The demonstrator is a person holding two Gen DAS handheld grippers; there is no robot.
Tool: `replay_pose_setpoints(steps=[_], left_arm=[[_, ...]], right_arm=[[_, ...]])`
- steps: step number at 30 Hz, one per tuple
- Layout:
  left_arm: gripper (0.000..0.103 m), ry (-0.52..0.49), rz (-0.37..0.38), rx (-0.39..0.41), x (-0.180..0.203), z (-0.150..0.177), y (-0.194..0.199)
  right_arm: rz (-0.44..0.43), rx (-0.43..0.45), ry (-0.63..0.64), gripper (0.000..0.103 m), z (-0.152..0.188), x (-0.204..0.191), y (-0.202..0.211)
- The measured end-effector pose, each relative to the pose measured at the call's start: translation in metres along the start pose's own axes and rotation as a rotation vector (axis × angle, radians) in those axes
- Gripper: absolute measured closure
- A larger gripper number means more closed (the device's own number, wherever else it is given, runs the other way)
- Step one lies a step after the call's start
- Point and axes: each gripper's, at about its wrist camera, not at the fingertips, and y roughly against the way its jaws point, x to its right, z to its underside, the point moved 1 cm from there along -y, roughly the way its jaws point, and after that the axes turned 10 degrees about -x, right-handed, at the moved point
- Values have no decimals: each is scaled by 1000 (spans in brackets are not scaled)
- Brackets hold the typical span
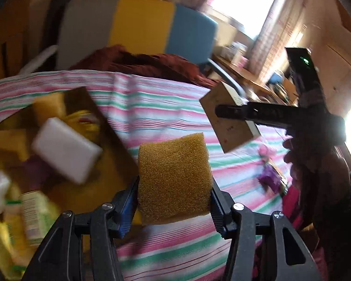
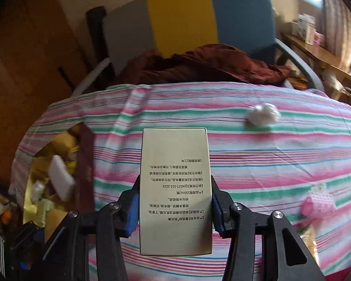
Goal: Organize objects
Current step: 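Carry the sponge and cream box into the gold tray and release both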
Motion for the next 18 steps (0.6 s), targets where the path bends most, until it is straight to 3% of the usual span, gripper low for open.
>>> replay_pose_setpoints(steps=[10, 18], left_arm=[[48, 197, -148, 103, -101, 20, 60], [47, 264, -221, 141, -163, 19, 79]], right_arm=[[-166, -16, 197, 53, -9, -133, -21], [-236, -52, 297, 52, -18, -222, -44]])
